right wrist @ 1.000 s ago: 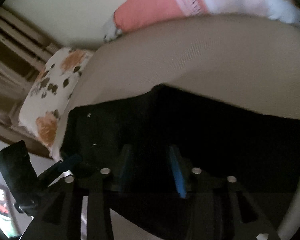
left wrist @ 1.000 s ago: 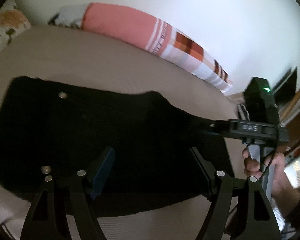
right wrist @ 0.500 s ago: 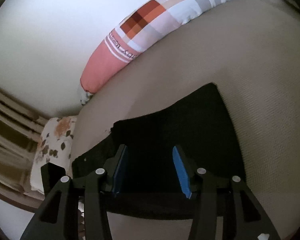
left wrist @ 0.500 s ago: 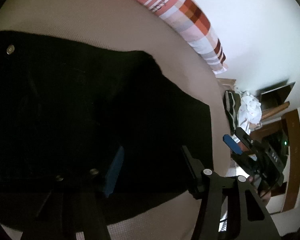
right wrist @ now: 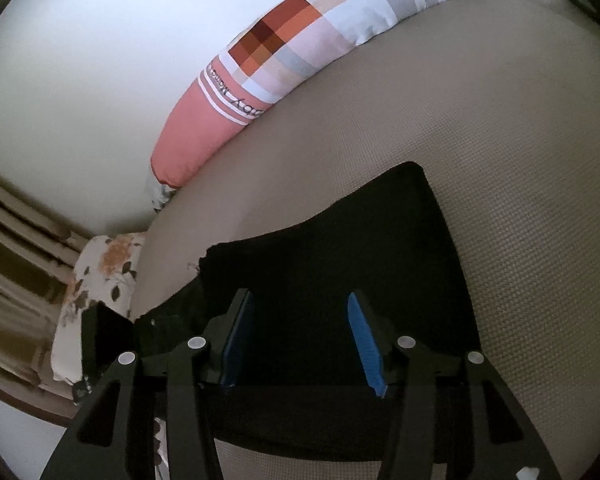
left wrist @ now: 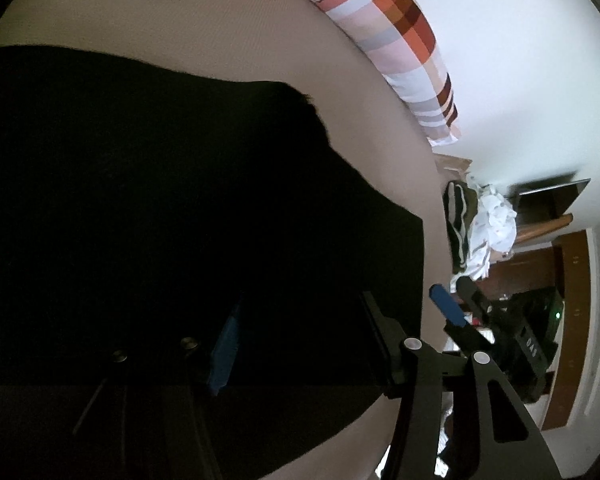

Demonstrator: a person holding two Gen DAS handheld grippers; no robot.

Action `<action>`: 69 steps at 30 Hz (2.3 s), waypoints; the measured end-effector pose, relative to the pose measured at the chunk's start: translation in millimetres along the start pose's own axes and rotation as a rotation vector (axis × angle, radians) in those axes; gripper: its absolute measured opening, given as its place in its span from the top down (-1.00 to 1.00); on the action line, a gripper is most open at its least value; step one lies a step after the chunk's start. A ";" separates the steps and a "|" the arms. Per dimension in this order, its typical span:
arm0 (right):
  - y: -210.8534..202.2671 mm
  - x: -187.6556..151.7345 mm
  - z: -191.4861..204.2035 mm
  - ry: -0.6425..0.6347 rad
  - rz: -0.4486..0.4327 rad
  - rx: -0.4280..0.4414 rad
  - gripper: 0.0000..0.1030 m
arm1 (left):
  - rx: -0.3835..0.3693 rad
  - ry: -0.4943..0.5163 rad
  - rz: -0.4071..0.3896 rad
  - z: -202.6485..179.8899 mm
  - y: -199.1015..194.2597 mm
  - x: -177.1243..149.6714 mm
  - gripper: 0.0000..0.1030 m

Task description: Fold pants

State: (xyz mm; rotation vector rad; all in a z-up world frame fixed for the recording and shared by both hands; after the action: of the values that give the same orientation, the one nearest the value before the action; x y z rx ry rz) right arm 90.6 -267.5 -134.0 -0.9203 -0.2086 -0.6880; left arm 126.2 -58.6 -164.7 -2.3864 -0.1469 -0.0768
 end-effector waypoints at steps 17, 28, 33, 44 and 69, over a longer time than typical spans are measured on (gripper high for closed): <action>5.3 -5.0 -26.4 -0.038 0.022 -0.173 0.05 | 0.179 0.113 -0.175 -5.2 -8.8 -10.2 0.91; 30.2 -14.0 -41.2 -0.097 0.080 -0.238 0.08 | 0.255 0.153 -0.174 19.7 -3.8 -12.5 0.79; 50.0 17.0 -51.9 -0.169 0.077 -0.264 0.08 | 0.351 0.243 -0.234 17.8 -15.8 -14.8 0.42; 59.6 30.7 -55.3 -0.130 0.109 -0.246 0.07 | 0.397 0.342 -0.266 24.7 -11.9 -22.7 0.37; -0.4 -69.2 -23.4 -0.201 0.218 -0.235 0.06 | 0.465 0.212 -0.432 54.4 -136.7 -27.5 -0.17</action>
State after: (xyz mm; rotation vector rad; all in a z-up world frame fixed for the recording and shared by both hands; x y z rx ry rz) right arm 34.3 -254.5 -178.8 -1.2194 -0.2049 -0.4230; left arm 82.2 75.4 -114.6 -1.8370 -0.5178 -0.4463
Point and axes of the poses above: each gripper's, at about its wrist camera, not at the fingertips, and y roughly the way its jaws point, z to its left, x to its top, the point moved 9 cm from there along y, roughly the way its jaws point, and after that the axes turned 3 degrees about -y, right-handed, at the moved point
